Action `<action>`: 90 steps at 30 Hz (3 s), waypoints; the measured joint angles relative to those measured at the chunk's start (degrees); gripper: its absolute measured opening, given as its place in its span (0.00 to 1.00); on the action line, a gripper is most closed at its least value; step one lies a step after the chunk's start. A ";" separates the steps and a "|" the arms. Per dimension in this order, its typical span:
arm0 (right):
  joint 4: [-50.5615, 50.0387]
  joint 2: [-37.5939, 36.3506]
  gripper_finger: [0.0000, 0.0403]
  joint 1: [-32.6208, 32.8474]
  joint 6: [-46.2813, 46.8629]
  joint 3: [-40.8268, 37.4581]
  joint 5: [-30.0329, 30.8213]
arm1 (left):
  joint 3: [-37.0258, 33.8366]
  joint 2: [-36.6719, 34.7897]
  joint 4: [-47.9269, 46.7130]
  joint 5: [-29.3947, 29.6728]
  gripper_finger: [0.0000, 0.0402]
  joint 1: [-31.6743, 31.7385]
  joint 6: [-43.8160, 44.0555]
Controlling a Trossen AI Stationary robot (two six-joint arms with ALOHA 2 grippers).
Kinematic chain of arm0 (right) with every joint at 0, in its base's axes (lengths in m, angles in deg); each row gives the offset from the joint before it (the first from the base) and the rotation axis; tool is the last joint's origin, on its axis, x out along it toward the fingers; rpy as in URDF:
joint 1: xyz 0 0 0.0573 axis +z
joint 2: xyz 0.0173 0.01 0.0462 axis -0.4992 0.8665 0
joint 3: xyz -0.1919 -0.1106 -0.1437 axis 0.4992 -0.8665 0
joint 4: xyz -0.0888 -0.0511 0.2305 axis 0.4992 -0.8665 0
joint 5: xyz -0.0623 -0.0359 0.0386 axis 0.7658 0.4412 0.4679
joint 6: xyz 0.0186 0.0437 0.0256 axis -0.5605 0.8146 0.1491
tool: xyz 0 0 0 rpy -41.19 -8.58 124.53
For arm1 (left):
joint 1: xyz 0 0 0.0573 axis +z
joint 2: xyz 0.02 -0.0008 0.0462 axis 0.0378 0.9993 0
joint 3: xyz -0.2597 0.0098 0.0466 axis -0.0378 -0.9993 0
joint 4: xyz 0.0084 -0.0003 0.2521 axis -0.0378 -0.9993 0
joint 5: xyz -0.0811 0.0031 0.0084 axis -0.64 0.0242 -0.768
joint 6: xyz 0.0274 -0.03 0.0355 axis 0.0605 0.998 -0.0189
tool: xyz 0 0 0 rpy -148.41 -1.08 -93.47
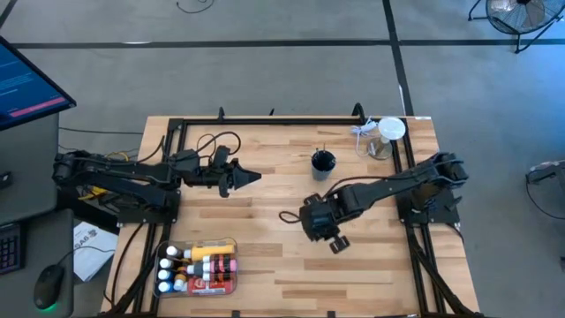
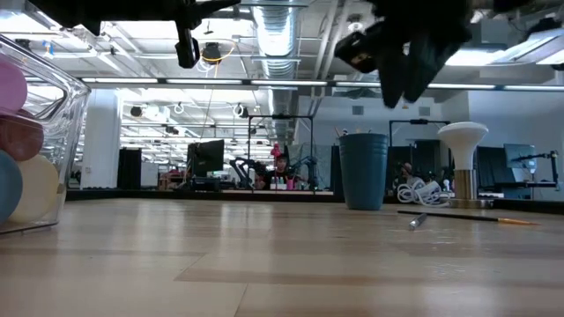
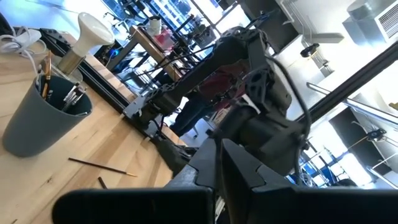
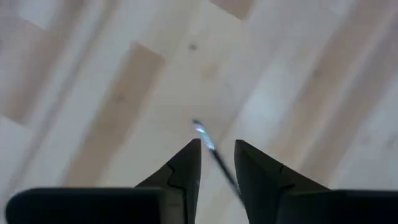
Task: Pick & Place Paint Supplies
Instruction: Put the left paint brush into the blue cup
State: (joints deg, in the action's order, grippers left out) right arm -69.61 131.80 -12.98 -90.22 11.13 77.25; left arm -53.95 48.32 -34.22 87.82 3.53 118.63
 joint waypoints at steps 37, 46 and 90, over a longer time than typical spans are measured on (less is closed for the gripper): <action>1.44 8.38 0.22 -4.66 -20.27 -0.03 -5.71 | 0.00 0.00 1.73 12.64 0.00 -10.19 2.80; 3.91 8.29 0.22 -4.57 -21.95 -1.94 -7.62 | 0.00 0.00 1.92 12.98 0.00 -11.61 3.15; 16.80 8.31 0.22 -2.64 -15.49 -10.86 -6.04 | 0.00 0.02 2.34 14.48 0.00 -12.10 4.33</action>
State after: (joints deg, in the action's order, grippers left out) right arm -52.82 140.11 -15.62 -105.71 0.27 71.21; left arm -53.95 48.34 -31.88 102.30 -8.56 122.95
